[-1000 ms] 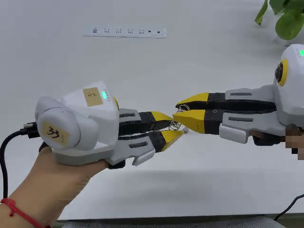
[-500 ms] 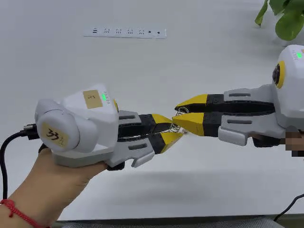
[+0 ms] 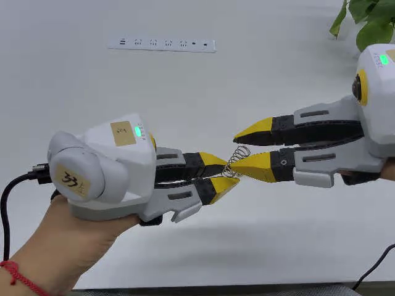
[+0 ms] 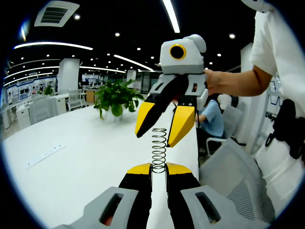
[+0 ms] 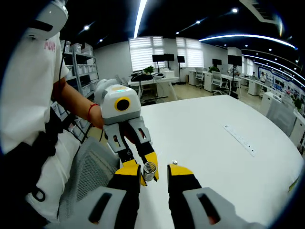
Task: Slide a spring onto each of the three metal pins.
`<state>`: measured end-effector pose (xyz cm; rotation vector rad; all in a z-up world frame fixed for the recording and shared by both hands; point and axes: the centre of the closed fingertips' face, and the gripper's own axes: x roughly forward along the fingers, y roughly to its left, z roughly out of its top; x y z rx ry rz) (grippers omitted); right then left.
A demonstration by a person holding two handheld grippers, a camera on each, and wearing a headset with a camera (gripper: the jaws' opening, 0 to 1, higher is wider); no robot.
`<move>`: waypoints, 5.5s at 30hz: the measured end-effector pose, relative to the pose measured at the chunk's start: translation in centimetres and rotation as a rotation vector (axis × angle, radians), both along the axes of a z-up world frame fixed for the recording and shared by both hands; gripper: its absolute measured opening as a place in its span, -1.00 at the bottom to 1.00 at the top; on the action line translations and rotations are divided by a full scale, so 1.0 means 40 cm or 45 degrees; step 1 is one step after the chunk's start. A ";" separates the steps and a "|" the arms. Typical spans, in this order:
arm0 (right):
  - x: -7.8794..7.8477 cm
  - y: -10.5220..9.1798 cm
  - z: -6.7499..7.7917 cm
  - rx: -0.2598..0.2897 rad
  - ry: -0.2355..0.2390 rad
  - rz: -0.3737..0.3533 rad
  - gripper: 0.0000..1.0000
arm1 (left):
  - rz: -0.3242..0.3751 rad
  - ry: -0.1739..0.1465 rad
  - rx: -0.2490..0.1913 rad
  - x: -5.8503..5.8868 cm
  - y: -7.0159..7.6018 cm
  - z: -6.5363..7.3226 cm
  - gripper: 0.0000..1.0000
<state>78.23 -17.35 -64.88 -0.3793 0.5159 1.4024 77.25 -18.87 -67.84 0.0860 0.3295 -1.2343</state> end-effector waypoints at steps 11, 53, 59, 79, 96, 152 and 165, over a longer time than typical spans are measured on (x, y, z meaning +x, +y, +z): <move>-0.039 0.023 -0.026 -0.362 -0.068 0.425 -0.55 | -0.011 0.001 0.011 -0.004 -0.004 -0.009 -0.79; -0.040 0.028 -0.055 -0.521 -0.065 0.583 -0.76 | -0.003 0.006 -0.008 -0.003 0.011 -0.015 -0.77; -0.040 0.030 -0.052 -0.515 -0.067 0.564 -0.76 | 0.013 0.015 -0.012 -0.002 0.022 -0.014 -0.76; 0.040 -0.067 -0.060 -0.553 -0.061 0.331 -0.76 | 0.083 -0.019 0.107 -0.002 0.138 -0.054 -0.30; 0.135 -0.132 -0.165 -0.712 -0.075 0.196 -0.76 | 0.219 -0.023 0.123 0.033 0.259 -0.061 0.15; 0.189 -0.129 -0.361 -0.767 0.042 0.143 -0.76 | 0.238 0.076 0.133 0.036 0.279 -0.120 0.84; 0.187 -0.126 -0.388 -0.764 0.039 0.144 -0.76 | 0.237 0.081 0.127 0.039 0.276 -0.125 0.84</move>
